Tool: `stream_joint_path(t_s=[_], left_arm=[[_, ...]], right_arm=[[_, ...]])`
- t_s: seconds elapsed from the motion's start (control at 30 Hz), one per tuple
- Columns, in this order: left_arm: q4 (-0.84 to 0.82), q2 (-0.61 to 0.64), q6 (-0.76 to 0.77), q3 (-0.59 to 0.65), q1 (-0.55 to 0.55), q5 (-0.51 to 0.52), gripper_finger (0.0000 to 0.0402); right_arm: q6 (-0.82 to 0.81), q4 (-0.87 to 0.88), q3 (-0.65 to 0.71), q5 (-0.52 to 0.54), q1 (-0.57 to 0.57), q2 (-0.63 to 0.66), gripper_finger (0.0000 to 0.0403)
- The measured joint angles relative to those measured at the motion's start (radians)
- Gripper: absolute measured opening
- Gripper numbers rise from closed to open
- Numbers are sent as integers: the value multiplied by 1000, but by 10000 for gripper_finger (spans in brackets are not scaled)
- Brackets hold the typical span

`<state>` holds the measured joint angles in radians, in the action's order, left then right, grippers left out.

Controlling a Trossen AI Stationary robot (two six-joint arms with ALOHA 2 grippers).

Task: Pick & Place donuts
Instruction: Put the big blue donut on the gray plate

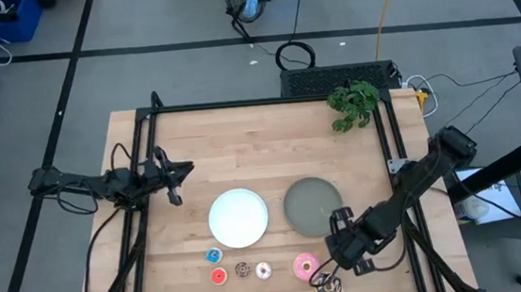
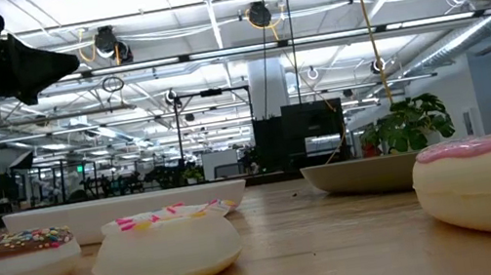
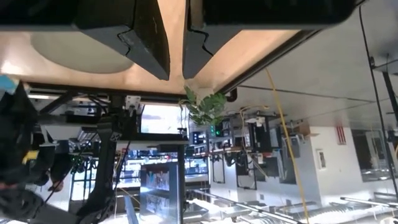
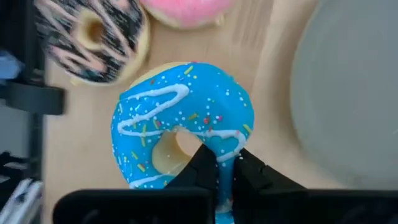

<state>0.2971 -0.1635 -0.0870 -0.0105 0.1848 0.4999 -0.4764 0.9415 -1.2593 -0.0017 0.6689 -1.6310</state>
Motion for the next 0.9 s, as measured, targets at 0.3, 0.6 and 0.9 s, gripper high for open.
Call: stream_joint_path(t_s=[0.3,0.6,0.9], left_arm=[[-14,0,17,0,0,0,51],[-23,0,19,0,0,0,51],[-16,0,20,0,0,6,51]], right_arm=[[156,96,-139,4,-77,19,9],[184,120,-139,79,-138,102,10],[274,135,-139,86,-308,137,10]])
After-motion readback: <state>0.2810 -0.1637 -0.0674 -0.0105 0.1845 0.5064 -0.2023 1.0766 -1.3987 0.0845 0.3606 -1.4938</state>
